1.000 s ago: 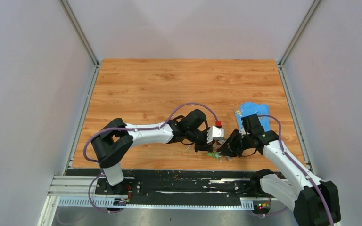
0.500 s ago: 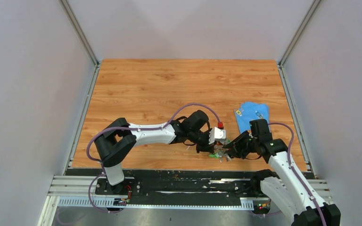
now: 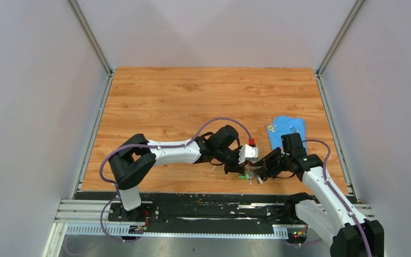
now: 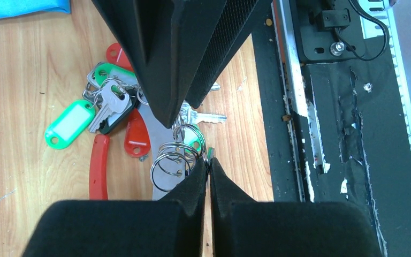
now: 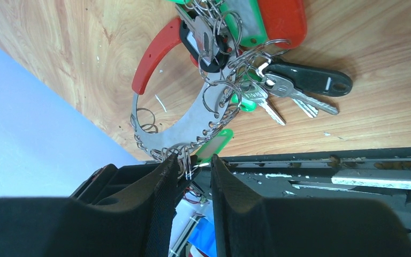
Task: Remove the keys from the keyring
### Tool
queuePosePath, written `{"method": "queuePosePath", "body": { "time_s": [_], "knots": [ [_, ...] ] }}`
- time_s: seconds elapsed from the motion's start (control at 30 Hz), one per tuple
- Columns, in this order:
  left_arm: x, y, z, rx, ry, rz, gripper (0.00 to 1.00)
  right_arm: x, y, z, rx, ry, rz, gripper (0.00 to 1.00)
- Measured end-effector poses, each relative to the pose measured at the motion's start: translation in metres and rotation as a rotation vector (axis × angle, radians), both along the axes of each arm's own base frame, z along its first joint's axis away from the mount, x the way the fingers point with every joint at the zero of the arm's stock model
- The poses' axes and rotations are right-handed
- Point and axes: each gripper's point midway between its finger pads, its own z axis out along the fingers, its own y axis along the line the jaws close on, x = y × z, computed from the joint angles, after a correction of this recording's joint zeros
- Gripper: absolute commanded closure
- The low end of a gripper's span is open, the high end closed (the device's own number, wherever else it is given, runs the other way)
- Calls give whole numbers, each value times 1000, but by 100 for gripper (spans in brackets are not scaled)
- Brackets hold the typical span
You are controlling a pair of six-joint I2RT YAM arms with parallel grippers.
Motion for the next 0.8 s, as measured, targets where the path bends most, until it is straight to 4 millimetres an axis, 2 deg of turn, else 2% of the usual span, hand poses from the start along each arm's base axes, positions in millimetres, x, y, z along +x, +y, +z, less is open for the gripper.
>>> {"method": "queuePosePath", "body": {
  "time_s": [0.2,0.8],
  "knots": [
    [0,0,0,1,2,0,100,3,3,-1,13,8,5,69],
    [1,-3,-5,10,6,1,100,-7,13,-4,11,42,55,74]
  ]
}}
